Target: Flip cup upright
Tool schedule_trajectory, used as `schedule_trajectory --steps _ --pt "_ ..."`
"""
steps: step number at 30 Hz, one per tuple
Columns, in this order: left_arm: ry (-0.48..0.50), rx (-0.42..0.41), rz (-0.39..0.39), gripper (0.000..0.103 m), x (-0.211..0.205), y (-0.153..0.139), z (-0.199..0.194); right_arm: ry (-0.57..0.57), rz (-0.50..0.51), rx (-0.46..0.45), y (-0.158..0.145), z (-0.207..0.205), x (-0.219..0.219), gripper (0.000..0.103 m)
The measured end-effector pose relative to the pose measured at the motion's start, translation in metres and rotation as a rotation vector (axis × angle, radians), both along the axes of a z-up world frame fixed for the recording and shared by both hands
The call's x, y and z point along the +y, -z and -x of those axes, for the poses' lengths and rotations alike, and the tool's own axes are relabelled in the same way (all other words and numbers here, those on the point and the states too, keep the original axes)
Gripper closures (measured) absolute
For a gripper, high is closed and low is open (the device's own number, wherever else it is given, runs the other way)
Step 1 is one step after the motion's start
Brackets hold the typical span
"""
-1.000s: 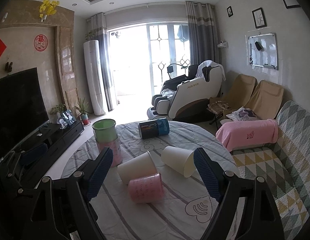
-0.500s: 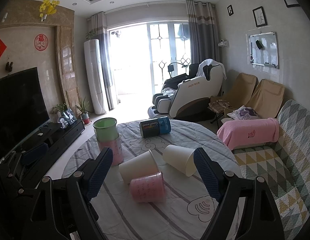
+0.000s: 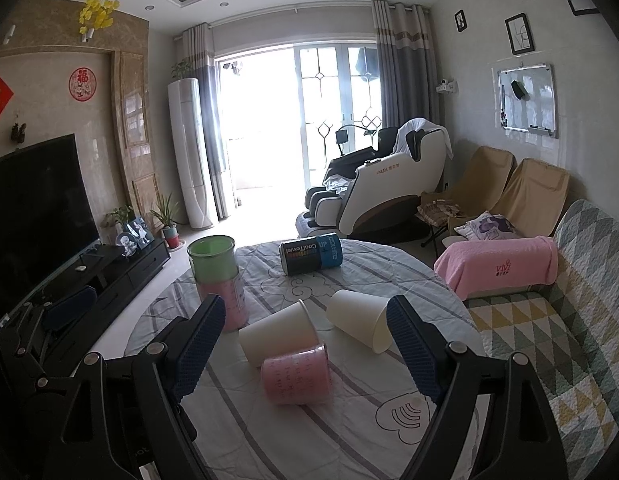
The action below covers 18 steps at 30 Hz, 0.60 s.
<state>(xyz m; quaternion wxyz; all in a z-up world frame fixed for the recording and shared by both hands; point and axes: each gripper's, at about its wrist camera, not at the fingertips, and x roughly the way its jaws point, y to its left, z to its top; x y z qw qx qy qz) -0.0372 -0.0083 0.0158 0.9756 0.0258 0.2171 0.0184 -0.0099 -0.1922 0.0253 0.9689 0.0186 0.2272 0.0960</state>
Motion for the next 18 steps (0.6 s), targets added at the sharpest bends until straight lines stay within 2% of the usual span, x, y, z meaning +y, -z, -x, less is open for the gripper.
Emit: schedule_trajectory --steps 18 --pt "0.018 -0.002 -0.014 0.0 0.0025 0.0011 0.0001 -0.004 0.008 0.004 0.0 -0.0017 0.0046 0.019"
